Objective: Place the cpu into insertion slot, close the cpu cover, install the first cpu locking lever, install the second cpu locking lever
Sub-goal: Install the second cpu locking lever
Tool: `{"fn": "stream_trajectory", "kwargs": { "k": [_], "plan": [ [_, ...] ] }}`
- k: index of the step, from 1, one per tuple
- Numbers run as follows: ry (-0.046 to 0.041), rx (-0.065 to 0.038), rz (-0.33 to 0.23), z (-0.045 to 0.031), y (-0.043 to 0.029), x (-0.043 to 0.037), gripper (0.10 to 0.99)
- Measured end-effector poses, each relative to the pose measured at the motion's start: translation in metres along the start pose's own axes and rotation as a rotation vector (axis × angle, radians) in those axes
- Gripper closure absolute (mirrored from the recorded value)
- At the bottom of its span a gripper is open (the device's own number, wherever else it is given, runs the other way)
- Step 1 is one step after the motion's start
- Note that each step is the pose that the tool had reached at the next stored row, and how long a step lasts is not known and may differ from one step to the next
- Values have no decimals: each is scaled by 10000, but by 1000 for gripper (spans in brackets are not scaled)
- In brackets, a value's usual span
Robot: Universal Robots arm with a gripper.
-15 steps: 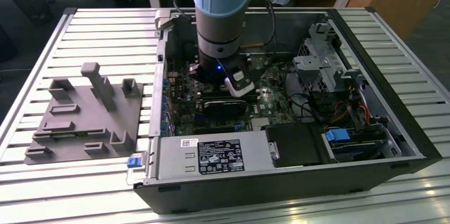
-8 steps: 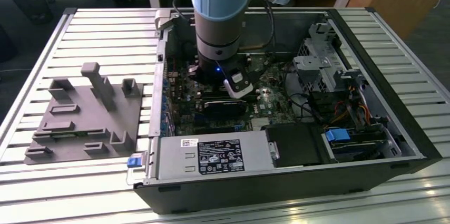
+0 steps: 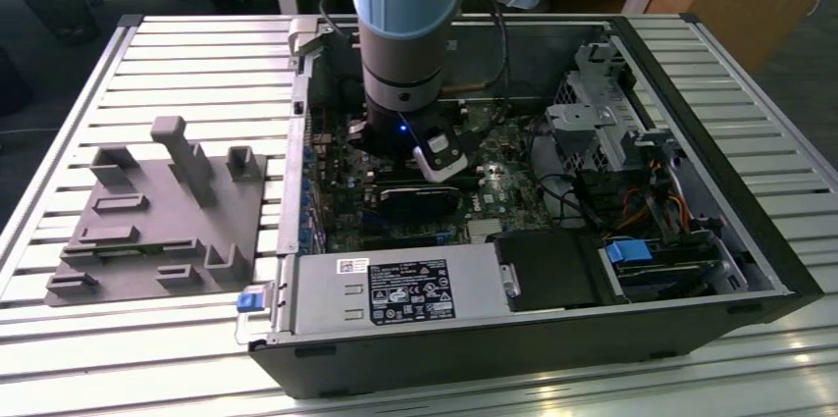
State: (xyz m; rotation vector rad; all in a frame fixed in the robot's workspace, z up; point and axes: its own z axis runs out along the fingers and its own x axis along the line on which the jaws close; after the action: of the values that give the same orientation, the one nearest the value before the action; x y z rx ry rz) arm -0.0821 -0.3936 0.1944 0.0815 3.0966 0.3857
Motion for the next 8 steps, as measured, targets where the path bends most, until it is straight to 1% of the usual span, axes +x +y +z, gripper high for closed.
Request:
{"fn": "stream_trajectory", "kwargs": {
  "k": [3, 8],
  "plan": [
    [-2, -16, 0, 21, 20, 3, 980],
    [3, -38, 1, 44, 22, 9, 980]
  ]
}}
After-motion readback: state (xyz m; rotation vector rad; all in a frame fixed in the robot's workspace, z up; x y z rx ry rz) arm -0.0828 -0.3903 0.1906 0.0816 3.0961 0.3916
